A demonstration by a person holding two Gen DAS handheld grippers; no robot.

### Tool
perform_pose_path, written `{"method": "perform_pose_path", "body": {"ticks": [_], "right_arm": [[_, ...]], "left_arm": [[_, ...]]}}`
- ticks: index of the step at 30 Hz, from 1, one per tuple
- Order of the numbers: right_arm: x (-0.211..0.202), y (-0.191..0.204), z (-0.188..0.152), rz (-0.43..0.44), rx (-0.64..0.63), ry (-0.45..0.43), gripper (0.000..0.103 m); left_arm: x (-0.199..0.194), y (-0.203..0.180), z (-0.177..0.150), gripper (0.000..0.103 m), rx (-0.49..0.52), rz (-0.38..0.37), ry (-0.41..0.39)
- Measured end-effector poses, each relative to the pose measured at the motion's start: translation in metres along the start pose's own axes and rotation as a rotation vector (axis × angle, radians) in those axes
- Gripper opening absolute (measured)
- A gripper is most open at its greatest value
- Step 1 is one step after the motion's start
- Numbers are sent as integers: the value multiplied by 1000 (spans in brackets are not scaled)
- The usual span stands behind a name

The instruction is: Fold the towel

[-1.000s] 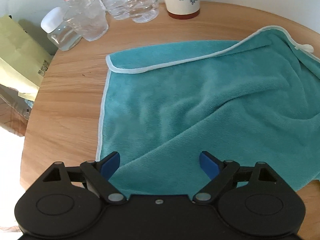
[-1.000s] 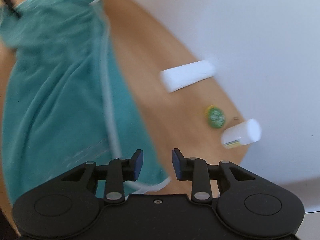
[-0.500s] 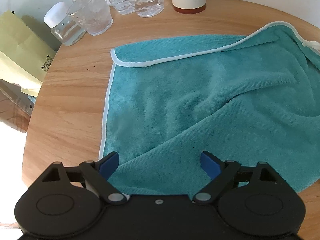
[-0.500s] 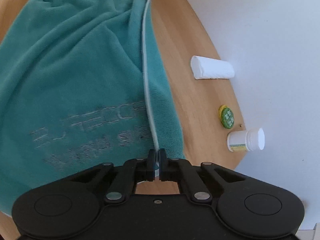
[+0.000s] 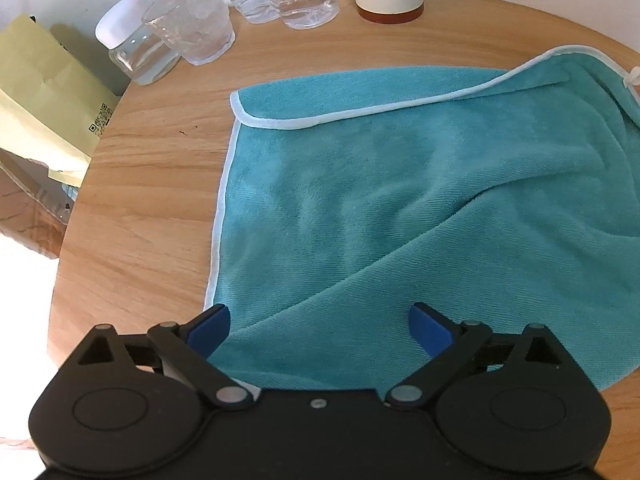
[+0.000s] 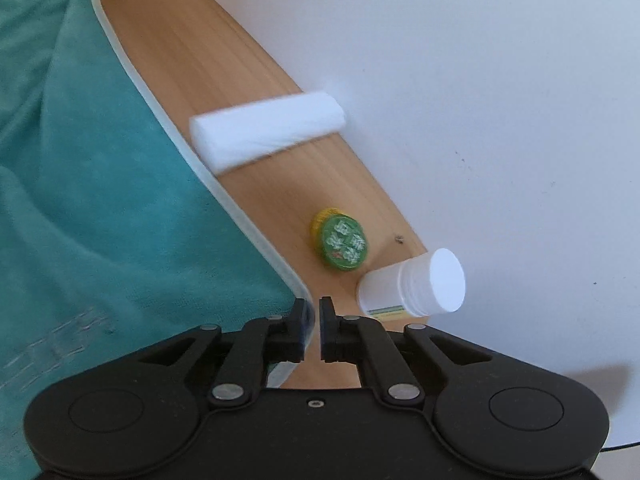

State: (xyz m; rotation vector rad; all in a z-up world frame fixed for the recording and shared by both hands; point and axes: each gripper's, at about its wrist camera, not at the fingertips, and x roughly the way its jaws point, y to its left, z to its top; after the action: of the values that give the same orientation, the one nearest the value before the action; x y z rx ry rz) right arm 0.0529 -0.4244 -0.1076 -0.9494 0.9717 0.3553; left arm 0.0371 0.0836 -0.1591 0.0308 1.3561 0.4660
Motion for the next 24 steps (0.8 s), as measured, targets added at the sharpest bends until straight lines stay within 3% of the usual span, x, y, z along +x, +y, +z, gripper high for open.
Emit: {"method": "perform_pose_path", "body": {"ticks": [2, 3, 8, 13, 17, 19, 24], "right_arm": [[-8, -5, -5, -11, 10, -17, 41], [-13, -8, -7, -14, 12, -25, 42], [-51, -10, -21, -2, 68, -12, 42], [-104, 46, -47, 280, 293, 21, 42], [-108, 91, -62, 371, 461, 88, 40], [-106, 112, -69, 378, 569, 128, 39], [-100, 118, -76, 315, 694, 166, 39]], "left_arm": [[0, 0, 0, 98, 6, 13, 3], [0, 1, 0, 98, 7, 14, 3], [-5, 7, 3, 98, 26, 4, -20], [-5, 14, 5, 98, 78, -28, -43], [5, 15, 6, 98, 140, -63, -55], [7, 15, 6, 98, 176, -79, -69], [9, 16, 5, 99, 252, -113, -97]]}}
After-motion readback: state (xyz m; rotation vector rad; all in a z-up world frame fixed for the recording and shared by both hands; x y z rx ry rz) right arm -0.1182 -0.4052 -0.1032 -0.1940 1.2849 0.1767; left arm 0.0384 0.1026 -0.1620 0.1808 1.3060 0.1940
